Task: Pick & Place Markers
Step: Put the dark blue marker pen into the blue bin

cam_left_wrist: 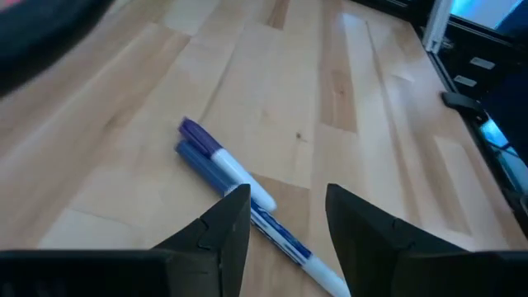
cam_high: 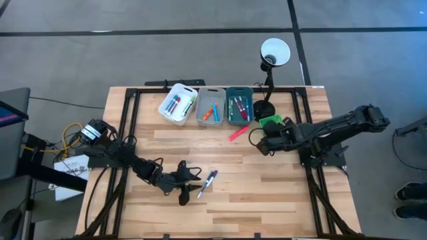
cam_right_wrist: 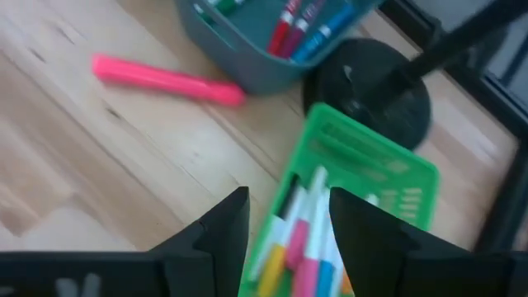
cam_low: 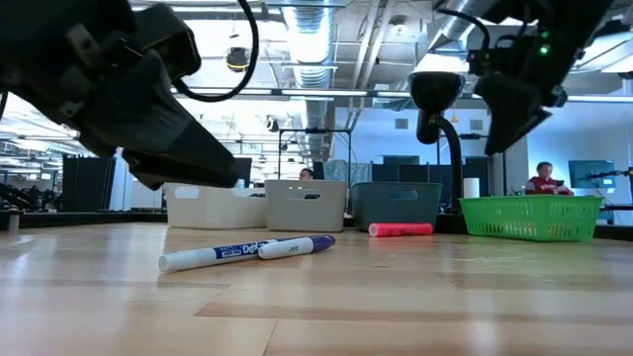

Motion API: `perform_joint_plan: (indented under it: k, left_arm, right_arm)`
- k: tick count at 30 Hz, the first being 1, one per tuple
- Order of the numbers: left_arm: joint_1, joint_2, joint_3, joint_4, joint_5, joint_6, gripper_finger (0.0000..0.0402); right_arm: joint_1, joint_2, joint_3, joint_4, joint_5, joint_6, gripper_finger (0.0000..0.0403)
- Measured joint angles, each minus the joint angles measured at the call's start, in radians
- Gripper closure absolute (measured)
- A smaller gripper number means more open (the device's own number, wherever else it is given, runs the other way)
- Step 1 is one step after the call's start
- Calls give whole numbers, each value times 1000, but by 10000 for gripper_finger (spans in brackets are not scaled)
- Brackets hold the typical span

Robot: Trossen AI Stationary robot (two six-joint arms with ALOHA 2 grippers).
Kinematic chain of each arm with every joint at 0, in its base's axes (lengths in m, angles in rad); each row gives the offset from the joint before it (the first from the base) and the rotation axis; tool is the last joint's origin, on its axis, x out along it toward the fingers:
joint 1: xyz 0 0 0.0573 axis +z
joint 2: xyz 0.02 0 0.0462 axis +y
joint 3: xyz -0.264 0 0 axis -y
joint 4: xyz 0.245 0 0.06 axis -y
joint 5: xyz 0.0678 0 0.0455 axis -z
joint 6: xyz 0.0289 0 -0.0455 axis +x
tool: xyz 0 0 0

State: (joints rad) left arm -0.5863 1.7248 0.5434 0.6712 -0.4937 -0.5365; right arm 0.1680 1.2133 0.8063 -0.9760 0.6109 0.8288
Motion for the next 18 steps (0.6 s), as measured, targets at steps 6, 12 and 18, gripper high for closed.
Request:
perform_joint_plan:
  k: [6, 12, 18]
  left_arm:
    - [-45, 10, 10, 0, -43, 0, 247]
    - [-70, 152, 118, 1, -62, 51, 247]
    - [-69, 170, 187, -125, -95, 77, 247]
  right_arm:
    - [0, 0, 4, 108, -2, -62, 248]
    - [0, 0, 4, 161, -2, -79, 250]
    - [0, 0, 4, 164, -6, -78, 252]
